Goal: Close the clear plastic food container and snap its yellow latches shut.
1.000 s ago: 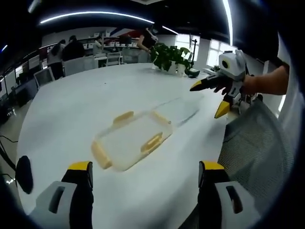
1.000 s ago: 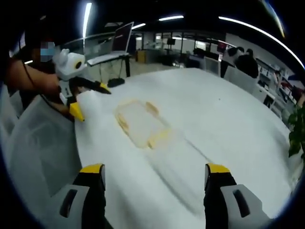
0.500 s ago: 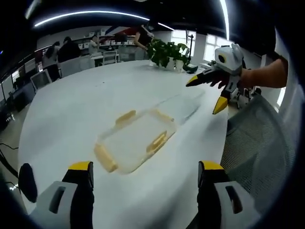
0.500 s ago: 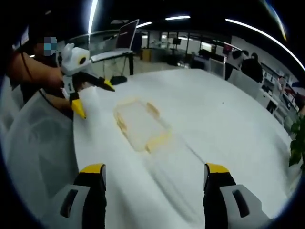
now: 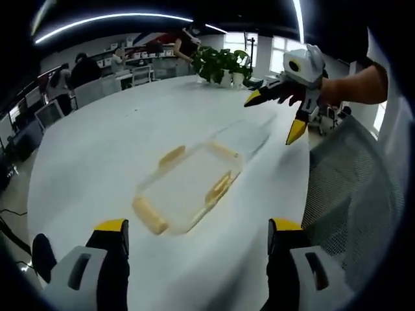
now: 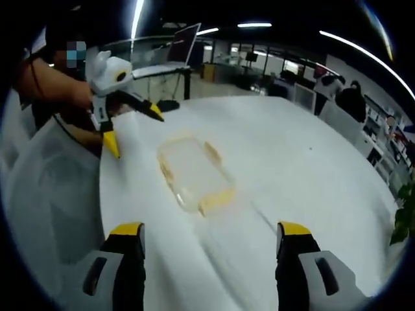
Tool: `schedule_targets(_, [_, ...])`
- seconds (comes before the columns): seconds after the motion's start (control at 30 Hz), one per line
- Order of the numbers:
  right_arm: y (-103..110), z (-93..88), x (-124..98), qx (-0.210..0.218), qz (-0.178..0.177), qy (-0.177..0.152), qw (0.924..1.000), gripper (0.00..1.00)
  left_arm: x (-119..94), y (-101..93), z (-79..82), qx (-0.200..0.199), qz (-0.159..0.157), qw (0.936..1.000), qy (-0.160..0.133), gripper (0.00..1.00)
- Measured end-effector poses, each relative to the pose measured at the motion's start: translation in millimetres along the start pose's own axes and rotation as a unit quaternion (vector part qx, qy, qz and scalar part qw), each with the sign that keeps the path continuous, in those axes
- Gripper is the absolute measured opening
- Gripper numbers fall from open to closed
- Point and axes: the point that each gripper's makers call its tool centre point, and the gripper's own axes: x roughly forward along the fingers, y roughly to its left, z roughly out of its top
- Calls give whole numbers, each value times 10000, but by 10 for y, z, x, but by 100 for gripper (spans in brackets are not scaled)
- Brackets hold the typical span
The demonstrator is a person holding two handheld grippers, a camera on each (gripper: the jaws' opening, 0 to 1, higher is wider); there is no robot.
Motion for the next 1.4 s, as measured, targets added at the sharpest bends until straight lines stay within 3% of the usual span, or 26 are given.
schedule_targets(0.43, [-25, 117, 108, -403, 171, 63, 9990, 83, 9, 75, -109, 431, -137, 9985, 301, 87])
schedule_targets(0.83, [-33, 236, 185, -702, 344, 73, 9969, 83, 36, 174, -50, 795, -275, 9956, 403, 86])
schedule_targets(1.4, [17, 274, 323, -1328, 643, 353, 9884, 83, 92, 248, -72, 1353, -466, 9873, 683, 82])
